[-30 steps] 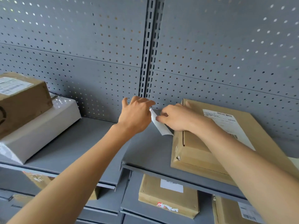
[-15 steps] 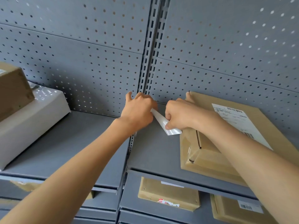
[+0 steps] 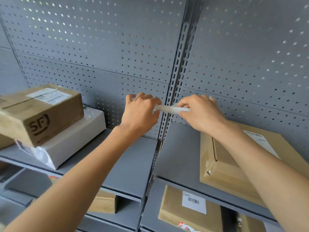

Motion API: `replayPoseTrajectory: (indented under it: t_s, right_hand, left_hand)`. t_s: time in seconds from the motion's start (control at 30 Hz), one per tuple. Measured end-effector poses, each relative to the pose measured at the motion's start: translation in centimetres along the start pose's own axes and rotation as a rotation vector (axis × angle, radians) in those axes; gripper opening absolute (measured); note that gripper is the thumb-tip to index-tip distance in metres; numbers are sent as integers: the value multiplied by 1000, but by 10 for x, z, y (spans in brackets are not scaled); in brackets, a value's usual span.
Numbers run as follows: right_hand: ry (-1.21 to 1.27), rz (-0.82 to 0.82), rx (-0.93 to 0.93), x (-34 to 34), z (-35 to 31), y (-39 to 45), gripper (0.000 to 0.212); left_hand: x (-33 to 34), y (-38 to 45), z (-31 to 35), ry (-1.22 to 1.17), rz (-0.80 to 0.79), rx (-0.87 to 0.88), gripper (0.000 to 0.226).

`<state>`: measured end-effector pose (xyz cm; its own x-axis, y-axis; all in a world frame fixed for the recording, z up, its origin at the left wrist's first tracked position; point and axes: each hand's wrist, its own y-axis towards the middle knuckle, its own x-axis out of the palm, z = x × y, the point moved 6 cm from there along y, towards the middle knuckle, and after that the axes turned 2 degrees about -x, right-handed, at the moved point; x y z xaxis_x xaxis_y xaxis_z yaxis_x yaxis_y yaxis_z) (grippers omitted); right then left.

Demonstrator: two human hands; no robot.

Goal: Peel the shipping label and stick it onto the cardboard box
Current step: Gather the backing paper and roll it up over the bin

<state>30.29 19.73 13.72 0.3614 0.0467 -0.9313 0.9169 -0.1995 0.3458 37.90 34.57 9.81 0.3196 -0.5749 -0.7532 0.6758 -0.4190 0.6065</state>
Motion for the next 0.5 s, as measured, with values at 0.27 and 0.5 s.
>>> replayPoseTrajectory:
  t_s: [0.27,0.5]
  right_hand:
    - [306,118,-313,-37,-104,-25,17]
    - [466,66,-582,-39,-220,-76,20]
  left_hand:
    - [-130,-63,-42,146,212,-161,25]
    - [-226,-169,-74,361,297,-411,28]
